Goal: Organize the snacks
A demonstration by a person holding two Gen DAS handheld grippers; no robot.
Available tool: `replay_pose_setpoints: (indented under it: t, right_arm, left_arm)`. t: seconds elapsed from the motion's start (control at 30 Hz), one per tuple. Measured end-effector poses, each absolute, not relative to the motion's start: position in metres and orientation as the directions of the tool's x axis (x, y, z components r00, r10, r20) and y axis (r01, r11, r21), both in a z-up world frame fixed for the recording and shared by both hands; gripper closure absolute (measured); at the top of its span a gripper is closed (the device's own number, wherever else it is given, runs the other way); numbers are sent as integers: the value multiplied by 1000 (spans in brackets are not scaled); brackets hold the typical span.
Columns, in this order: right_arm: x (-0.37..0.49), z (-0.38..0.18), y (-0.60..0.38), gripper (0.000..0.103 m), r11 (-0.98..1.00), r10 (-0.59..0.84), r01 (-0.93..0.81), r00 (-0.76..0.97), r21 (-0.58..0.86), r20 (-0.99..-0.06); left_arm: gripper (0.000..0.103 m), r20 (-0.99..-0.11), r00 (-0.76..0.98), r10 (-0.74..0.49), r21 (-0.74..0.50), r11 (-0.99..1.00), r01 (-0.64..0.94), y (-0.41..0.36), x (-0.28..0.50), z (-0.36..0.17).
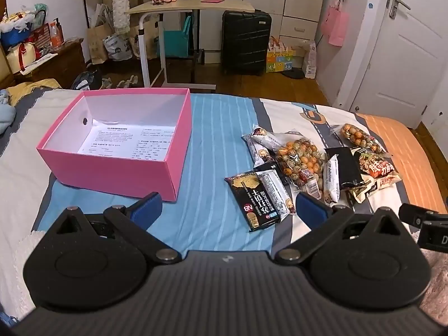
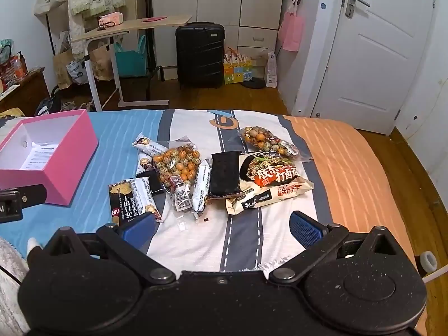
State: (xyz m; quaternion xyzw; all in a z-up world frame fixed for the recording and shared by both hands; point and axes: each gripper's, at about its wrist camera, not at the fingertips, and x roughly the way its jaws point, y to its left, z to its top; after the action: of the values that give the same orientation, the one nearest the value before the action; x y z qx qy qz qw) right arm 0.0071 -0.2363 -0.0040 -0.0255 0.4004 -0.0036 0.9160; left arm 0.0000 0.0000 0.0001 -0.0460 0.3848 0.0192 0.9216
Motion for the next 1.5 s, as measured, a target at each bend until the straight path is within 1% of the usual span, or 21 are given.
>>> replay_pose_setpoints:
  t: [0.17,0.33,0.93,1.03,1.13,1.17,1.2,1.27,1.3,1.33,1.37,1.43,1.5]
  right_arm:
    - [5,-3,-239,0,999,-33,-3,682,-48,-730]
    - [2,-1,-241,0,999,-35,-1,688,-49,-725]
    - [6,-8,-246,0,999,-29,5,681,-35,-731]
    - [8,-11,-248,0,1000,7,-23,714,-14,-700]
    - [13,-11,-252,0,998,48,-69,785,-11,-618]
    - [19,-13,-254,0,996,58,-87,799,-19,-598]
    - [28,-15,-256,0,994,63,-105,802,-36,-593]
    - [49,-17,-255,0,984,81,-160,795,-78,-601]
    - [62,-18,-253,0,977,94,-191,785,-95,-612]
    - [78,-18,-252,0,968,112,-228,761,-103,-639]
    - [94,-17,-251,0,960,134,-265,726,-94,-675]
    - [121,-16,-253,0,952,194,-306,668,-28,-718]
    - [146,-20,-257,0,952,246,-296,598,75,-763]
  left_arm:
    - [0,-696,719,0,-69,995,-67,-9,-8,-1]
    - [0,-687,727,-7,-77,995,-63,-1,-13,2]
    - [0,-683,730,-15,-72,996,-47,-4,-12,2]
    - [0,-687,726,-6,-52,998,-41,-5,-11,0]
    - [1,-669,742,28,-54,995,-86,-5,-8,0]
    - [1,-660,751,25,-59,995,-85,-4,-6,0]
    - [1,-671,741,24,-64,994,-91,-2,-1,0]
    - [1,-673,739,20,-82,992,-101,-3,16,-2]
    - [1,-682,731,-10,-85,994,-66,-5,30,-3]
    - [1,-697,716,-33,-72,997,-25,-9,43,-5]
    - [2,-731,681,-41,-47,999,9,-14,57,-9]
    - [2,-763,646,-30,4,999,50,-25,80,-18]
    - [2,-774,633,12,56,997,50,-34,92,-32]
